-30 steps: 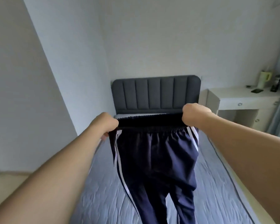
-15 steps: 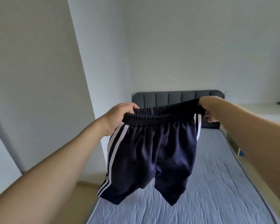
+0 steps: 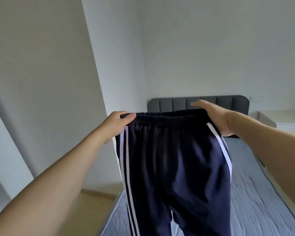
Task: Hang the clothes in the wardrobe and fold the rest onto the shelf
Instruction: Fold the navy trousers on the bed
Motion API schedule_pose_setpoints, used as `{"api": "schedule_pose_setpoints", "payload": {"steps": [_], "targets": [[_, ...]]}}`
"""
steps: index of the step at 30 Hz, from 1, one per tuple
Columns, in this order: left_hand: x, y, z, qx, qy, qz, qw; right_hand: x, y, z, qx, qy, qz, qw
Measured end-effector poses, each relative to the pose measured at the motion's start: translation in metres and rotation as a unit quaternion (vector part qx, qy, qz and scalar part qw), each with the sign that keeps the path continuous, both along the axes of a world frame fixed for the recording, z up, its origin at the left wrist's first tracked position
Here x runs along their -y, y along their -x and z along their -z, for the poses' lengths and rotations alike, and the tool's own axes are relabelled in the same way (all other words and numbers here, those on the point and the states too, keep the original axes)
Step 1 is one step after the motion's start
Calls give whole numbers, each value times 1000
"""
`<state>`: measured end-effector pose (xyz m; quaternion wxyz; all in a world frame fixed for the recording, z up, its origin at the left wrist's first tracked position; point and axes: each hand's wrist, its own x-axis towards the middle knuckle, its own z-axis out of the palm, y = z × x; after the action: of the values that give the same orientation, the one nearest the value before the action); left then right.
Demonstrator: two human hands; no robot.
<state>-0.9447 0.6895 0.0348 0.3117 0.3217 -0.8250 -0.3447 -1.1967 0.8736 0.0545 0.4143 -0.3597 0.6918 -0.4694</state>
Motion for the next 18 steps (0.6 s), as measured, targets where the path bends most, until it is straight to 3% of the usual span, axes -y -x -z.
{"api": "schedule_pose_setpoints", "payload": {"steps": [2, 4, 6, 9, 13, 15, 18], "targets": [[9, -1, 6, -28, -47, -25, 998, 7, 1, 4, -172, 1, -52, 984], [15, -4, 9, -47, -55, -49, 996, 10, -3, 9, -351, 3, -87, 932], [12, -8, 9, -53, -44, -67, 995, 14, -3, 11, -420, 25, -94, 902], [-3, -15, 1, -29, -44, -10, 999, 11, 8, 10, -346, 87, -78, 931], [-18, -22, -9, 34, -165, 162, 972, 1, 27, 10, -305, 112, -13, 946], [-15, -17, -7, 12, -163, 122, 979, 2, 36, 10, -293, 128, 41, 947], [-7, -15, -11, 33, -58, 36, 997, 6, 42, 11, -286, 150, 109, 940]]}}
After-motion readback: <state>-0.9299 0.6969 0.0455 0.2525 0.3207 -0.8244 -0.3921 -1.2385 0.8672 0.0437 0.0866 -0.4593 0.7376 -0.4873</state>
